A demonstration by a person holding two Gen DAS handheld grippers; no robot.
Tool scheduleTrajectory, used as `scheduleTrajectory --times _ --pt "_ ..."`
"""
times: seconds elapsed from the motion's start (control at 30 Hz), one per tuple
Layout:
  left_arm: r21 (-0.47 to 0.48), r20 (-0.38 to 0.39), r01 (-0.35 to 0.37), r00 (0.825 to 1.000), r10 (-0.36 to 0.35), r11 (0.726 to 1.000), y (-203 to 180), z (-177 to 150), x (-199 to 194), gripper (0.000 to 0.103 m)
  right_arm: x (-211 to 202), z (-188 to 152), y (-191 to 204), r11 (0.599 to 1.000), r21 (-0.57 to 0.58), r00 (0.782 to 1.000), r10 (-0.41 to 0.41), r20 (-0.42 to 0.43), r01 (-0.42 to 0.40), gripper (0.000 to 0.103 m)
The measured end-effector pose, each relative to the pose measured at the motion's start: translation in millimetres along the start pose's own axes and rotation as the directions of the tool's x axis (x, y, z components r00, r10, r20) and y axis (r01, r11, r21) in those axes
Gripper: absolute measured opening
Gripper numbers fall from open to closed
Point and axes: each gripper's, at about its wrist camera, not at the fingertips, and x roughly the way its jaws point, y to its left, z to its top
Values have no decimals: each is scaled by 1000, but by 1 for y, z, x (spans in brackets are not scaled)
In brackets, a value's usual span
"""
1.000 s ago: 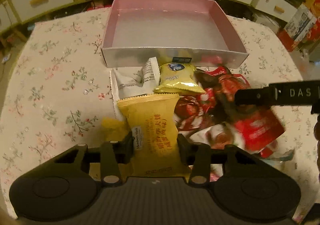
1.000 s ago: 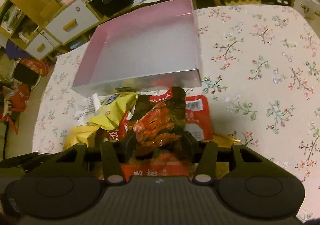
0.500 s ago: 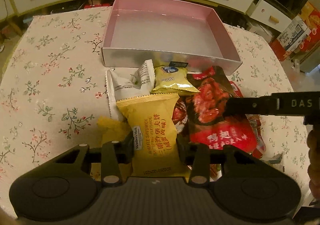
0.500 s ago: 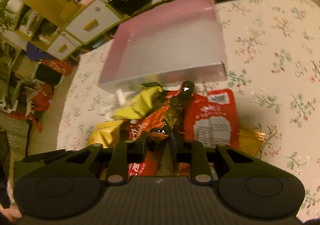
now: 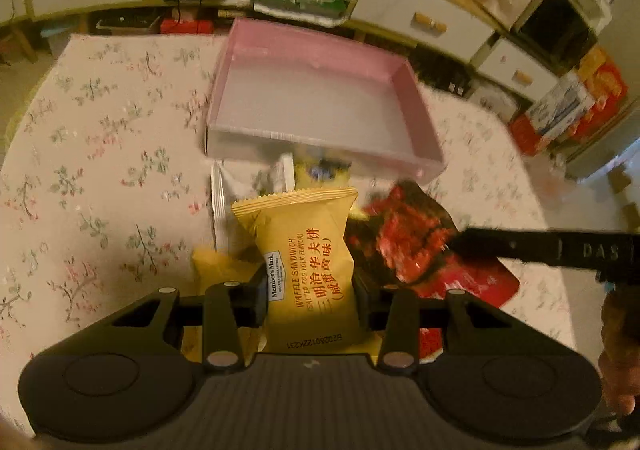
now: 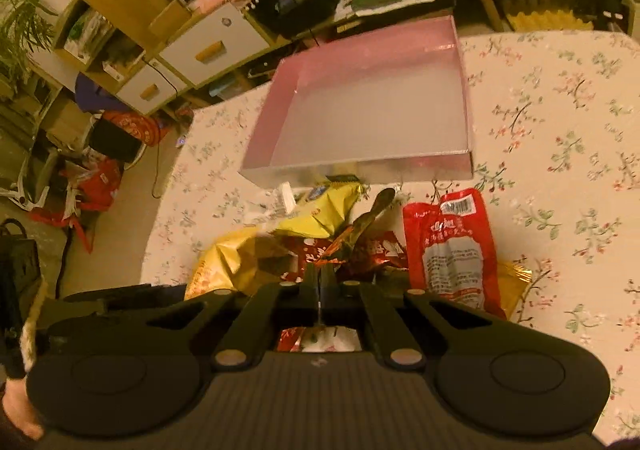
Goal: Organize snacks
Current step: 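Grasp a yellow waffle pack with the left tool while the right tool grasps a red meat pack, then lower both held packs into the pink box and open both tools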
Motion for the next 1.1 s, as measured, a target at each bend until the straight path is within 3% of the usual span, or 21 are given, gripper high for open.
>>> scheduleTrajectory --times 0.43,0.6,0.8,1.1 --pt "-20 87 57 995 -55 998 -2 42 -13 47 -35 33 13 999 -47 995 18 98 -14 0" --pt "5 131 36 991 -36 999 -6 69 -3 47 -42 56 19 995 -94 987 2 163 13 0" --pt "38 164 2 986 -8 999 -12 99 27 47 -7 86 9 996 -84 978 -24 209 42 0" --pt "54 138 -69 989 61 996 -3 116 82 47 43 106 -12 986 -104 966 -105 236 133 0"
